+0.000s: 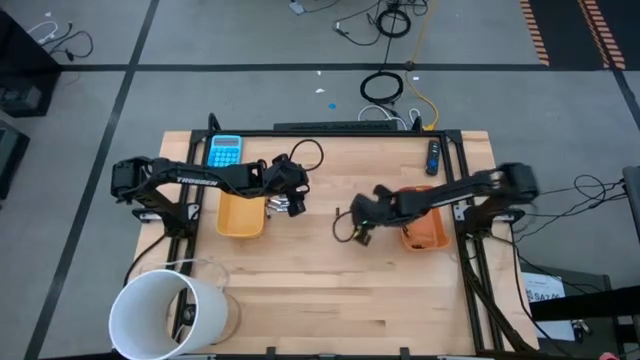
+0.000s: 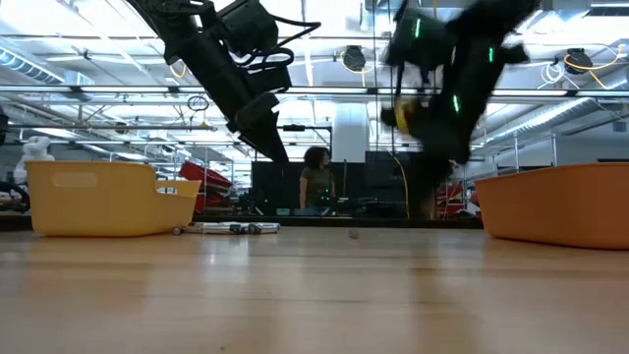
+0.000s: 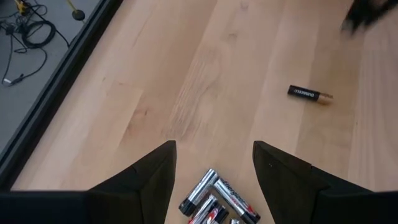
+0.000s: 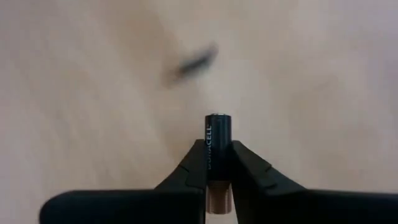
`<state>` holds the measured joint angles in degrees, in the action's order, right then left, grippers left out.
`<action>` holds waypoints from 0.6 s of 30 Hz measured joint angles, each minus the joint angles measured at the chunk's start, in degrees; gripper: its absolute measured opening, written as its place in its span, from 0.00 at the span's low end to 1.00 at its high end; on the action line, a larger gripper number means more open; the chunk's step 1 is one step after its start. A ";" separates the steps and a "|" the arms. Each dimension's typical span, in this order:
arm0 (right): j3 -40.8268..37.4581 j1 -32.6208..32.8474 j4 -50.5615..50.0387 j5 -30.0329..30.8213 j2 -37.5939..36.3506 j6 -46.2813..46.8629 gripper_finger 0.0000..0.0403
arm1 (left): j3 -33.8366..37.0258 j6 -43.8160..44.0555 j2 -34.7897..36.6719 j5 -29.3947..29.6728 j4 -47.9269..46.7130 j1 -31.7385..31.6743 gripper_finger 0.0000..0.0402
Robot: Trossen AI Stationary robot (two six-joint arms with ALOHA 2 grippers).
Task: Sort batteries
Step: Put the black battery into the orange bin
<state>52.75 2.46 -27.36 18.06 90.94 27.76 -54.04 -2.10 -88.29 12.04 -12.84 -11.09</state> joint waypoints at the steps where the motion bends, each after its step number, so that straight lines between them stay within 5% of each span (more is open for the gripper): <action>1: 0.20 0.57 -3.03 2.57 -2.87 0.59 0.06 | 0.00 0.02 0.00 -0.21 -0.07 0.00 0.56; 10: -0.06 10.73 -31.56 9.64 -23.19 18.65 0.07 | 0.00 -2.26 0.00 -18.39 -1.32 1.08 0.56; 18: -2.79 16.22 -44.13 6.77 -24.42 28.12 0.31 | 0.00 -0.44 0.00 -16.02 -1.24 4.30 0.56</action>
<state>49.96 18.68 -71.49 24.83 66.52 55.88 -54.04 -2.54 -88.29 -3.98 -14.08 -6.79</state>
